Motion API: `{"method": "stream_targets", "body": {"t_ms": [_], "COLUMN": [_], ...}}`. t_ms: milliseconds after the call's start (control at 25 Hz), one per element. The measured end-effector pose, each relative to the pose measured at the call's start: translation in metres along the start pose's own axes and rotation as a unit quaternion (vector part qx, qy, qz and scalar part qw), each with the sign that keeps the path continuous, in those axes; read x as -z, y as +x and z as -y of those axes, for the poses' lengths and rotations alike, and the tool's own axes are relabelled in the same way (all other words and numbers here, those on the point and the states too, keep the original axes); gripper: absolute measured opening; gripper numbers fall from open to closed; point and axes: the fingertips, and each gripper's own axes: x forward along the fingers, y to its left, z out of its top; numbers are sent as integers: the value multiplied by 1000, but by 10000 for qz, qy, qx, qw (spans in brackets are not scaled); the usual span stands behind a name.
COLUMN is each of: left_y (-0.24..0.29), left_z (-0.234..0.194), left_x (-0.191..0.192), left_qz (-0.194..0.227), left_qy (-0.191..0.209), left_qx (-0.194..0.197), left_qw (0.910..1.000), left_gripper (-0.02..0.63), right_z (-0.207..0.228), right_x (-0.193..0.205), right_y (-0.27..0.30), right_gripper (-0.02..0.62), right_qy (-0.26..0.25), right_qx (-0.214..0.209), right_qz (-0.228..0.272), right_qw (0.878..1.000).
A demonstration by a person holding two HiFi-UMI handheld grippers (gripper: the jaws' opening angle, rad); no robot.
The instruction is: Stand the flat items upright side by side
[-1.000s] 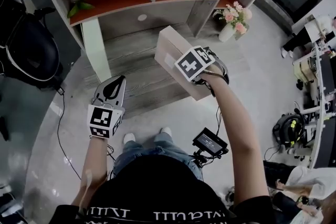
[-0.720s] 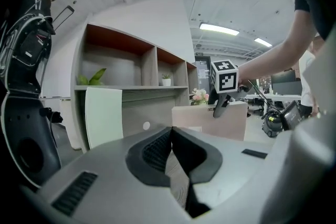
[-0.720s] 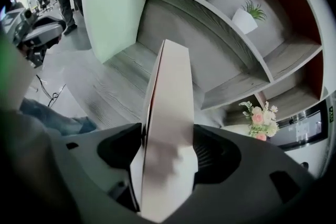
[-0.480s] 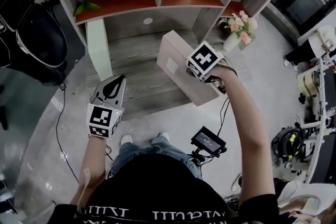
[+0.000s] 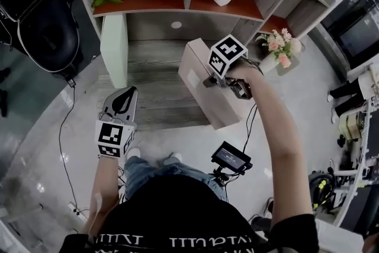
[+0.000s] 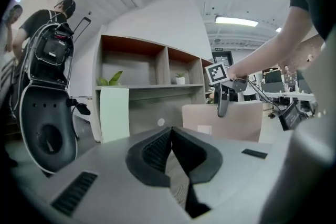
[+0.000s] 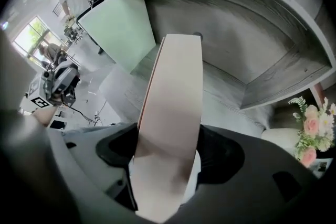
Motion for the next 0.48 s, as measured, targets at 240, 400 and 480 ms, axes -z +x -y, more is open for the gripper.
{"method": "stream_targets", "body": {"t_ms": [240,400,480], "left_y": [-13,-21,-24], "left_z": [15,24,28], "left_x": [6,8,10], "left_qz": [-99,-137,-139], "left_qy": [-139,-151,-138], "left_qx": [-436,-592,-619], "left_qw": [9989,9980,9979], "left_gripper": [14,14,14], "right_z": [-4,-10,-12], "right_x": [1,1,0], "right_y": [7,10,10], "right_gripper": [347,347,347], "right_qy": [-17,127,207], "right_qx": [-490,-821,-872], "right_qz": [-295,-290,-218], "right_qw": [9984,9961,9957]}}
